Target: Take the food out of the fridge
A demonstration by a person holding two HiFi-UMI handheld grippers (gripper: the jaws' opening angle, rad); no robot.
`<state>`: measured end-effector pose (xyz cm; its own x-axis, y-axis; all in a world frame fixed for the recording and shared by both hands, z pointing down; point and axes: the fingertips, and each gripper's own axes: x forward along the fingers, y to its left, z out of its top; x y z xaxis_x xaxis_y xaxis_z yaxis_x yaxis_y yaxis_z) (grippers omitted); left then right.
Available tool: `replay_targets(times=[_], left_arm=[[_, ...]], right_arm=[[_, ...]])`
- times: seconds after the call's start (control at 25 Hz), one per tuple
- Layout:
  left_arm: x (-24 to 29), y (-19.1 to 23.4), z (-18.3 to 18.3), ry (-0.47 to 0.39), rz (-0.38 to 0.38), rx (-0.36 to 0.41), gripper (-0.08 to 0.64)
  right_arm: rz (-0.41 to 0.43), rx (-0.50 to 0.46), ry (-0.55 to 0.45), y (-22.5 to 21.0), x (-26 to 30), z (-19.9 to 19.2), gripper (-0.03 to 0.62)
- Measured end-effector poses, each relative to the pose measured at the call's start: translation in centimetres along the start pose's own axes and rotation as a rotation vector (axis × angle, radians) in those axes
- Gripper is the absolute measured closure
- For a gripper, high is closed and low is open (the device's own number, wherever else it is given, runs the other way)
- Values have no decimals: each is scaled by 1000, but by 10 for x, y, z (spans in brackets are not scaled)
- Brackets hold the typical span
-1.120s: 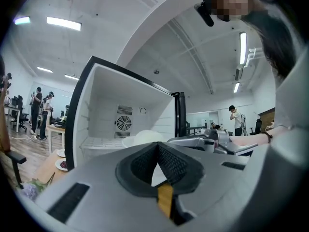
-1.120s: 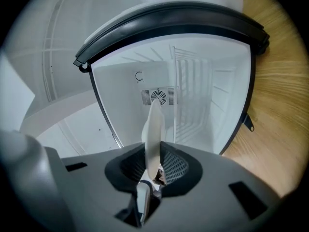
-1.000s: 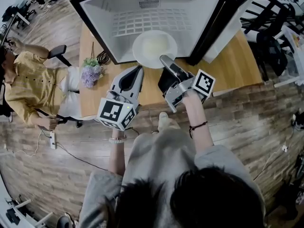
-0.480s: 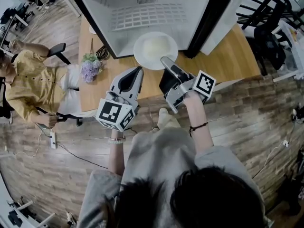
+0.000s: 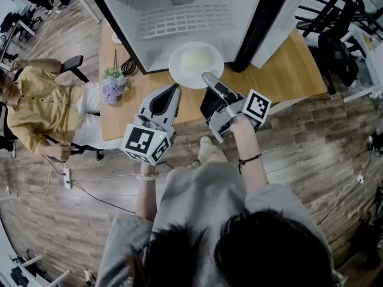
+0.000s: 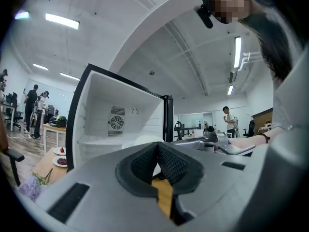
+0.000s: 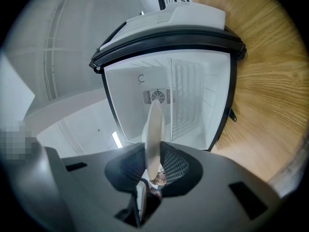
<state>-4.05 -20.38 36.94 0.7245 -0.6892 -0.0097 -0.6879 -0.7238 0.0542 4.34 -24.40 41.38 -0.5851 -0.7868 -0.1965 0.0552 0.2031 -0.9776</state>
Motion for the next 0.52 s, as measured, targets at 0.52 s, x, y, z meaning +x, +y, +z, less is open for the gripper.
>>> replay_targets(times=[0.52], left_arm=[[8, 4, 1, 2, -3, 1, 552]], right_arm=[[10, 3, -14, 4, 4, 9, 526]])
